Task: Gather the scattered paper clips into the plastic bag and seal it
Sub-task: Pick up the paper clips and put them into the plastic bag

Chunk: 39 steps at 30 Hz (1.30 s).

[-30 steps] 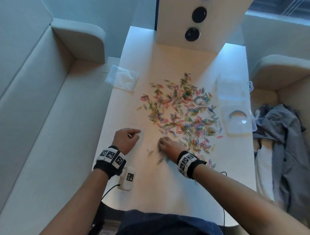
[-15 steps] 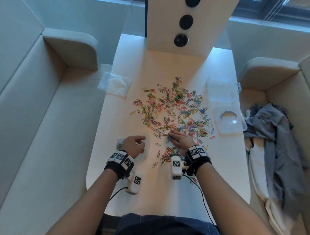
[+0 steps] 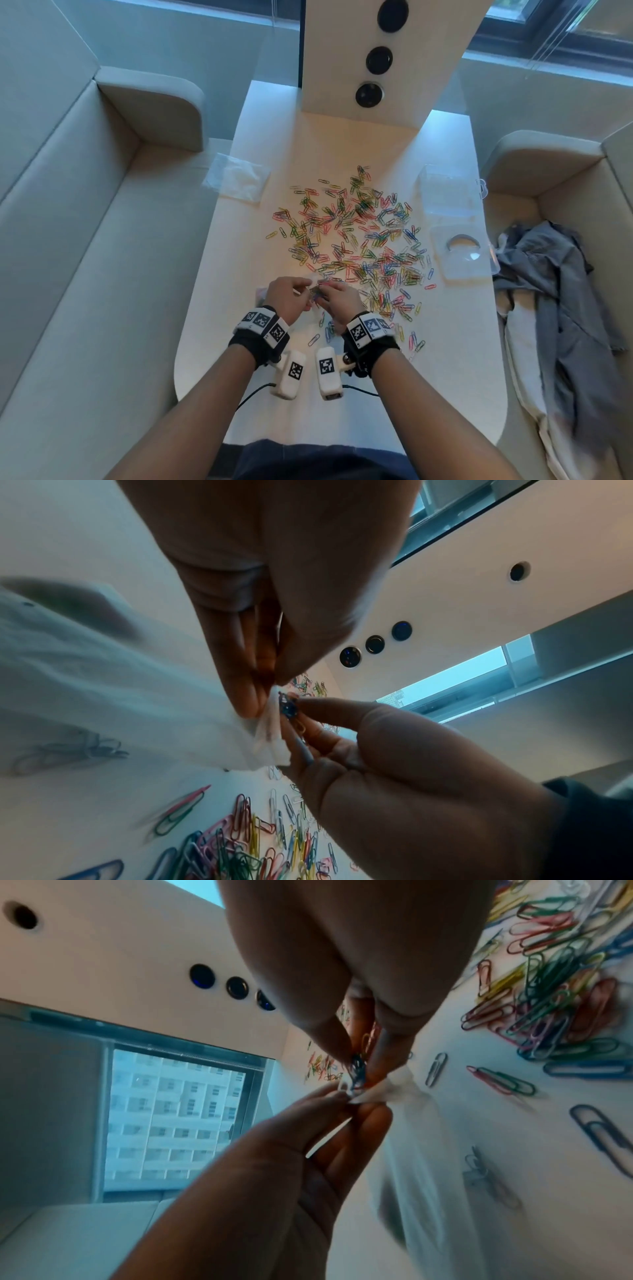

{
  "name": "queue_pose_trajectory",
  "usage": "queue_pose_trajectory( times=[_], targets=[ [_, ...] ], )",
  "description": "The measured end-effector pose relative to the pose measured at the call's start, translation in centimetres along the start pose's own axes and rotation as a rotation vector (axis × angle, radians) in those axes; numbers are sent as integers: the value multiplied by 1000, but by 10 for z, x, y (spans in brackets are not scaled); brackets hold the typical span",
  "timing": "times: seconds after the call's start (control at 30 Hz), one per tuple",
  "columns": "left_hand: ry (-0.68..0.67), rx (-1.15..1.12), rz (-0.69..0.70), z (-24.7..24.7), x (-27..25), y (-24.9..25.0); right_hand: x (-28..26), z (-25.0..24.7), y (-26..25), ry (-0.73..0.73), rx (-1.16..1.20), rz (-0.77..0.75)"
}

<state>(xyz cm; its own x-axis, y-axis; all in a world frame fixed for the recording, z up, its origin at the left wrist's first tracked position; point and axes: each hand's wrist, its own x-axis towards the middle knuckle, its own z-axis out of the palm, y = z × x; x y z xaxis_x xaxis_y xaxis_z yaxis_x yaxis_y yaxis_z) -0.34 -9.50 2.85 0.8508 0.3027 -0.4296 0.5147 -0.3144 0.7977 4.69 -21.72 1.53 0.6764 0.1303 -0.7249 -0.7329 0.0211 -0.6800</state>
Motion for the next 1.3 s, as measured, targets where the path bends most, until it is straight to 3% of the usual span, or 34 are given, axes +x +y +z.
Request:
queue_pose_trajectory(
  times=[0.13, 0.3, 0.43, 0.57, 0.67, 0.73, 0.83, 0.9, 0.93, 1.03, 1.07, 1.13, 1.2, 1.27, 1.3],
  targets=[
    [-41, 51, 16, -2, -4, 3, -6, -1, -6, -62, -228, -18],
    [-55, 70, 23, -1, -1, -5, -11, -6, -15, -6, -539, -95],
    [-26, 46, 52, 2, -2, -5, -14, -6, -21, 88, -600, -111],
    [-10, 31, 103, 4, -4, -1, -10, -4, -22, -40, -661, -25],
    [6, 52, 163, 4, -6, 3, -10, -3, -27, -41, -751, -12],
    [-8, 34, 180, 4, -6, 2, -14, 0, -31, 8, -890, -53],
    [-27, 39, 175, 5, -6, -2, -21, 5, -37, -64, -1196, -108],
    [-22, 45, 172, 5, -6, -5, -20, 6, -40, -84, -1178, -161],
    [-13, 42, 166, 5, -6, -6, -21, 3, -43, -77, -1054, -184],
    [25, 14, 136, -1, -3, -6, -25, -27, -59, -16, -547, -203],
    [35, 10, 126, -5, -2, -5, -25, -47, -62, 24, -524, -200],
    [53, 1, 110, -13, 1, -4, -22, -96, -59, 167, -744, -159],
    [78, -16, 85, -19, 6, -4, -19, -147, -46, 328, -1123, 13],
    [103, -5, 63, -24, 8, -3, -20, -177, -22, 334, -1286, 168],
    [113, 4, 54, -25, 9, -2, -21, -184, -9, 299, -1294, 166]
  ],
)
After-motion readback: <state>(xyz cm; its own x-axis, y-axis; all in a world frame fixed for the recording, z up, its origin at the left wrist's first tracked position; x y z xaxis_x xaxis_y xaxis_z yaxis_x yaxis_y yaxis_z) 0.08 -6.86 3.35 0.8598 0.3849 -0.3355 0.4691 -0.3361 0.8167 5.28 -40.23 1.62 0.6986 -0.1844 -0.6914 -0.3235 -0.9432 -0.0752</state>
